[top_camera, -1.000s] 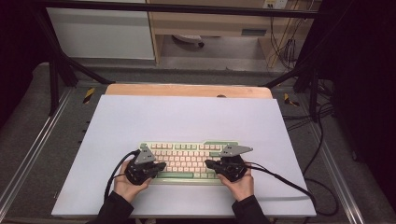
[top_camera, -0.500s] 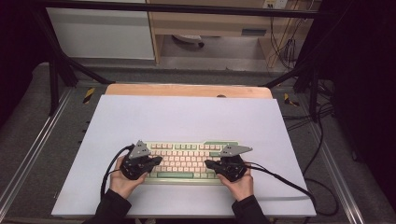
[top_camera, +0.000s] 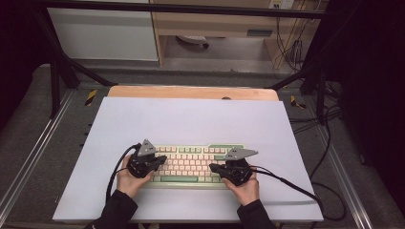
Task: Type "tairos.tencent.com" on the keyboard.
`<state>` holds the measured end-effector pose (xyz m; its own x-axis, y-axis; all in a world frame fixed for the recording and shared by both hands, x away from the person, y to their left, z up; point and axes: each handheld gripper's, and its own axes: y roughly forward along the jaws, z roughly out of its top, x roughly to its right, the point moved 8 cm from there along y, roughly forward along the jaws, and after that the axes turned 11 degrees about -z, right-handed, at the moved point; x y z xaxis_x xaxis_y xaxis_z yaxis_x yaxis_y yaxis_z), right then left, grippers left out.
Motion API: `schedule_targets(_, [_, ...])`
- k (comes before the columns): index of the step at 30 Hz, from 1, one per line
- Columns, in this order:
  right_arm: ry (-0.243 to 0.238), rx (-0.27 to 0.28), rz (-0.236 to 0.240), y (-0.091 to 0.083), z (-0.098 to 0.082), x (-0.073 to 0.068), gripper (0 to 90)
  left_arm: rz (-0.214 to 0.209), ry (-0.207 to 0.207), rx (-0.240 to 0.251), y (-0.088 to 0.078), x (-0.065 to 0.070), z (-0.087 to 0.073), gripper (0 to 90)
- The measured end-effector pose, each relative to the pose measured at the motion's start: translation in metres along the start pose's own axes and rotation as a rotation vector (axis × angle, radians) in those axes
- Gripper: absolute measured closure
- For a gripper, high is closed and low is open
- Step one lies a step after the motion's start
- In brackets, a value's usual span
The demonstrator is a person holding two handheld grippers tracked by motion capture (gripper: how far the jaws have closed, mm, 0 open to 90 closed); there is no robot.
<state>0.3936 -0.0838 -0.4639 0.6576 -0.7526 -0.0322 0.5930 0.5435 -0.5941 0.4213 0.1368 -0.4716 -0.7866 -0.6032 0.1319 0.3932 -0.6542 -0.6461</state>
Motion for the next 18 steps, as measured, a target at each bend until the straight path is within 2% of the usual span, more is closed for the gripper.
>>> schedule_targets(15, [0.004, -0.002, 0.002, -0.0005, 0.0002, -0.0003, 90.0, 0.002, -0.001, -0.021, 0.0082, -0.0041, -0.0051, 90.0])
schedule_targets(18, [0.000, -0.001, 0.000, -0.0008, 0.0003, 0.0000, 90.0, 0.002, -0.001, -0.011, 0.0075, -0.0038, -0.0042, 89.9])
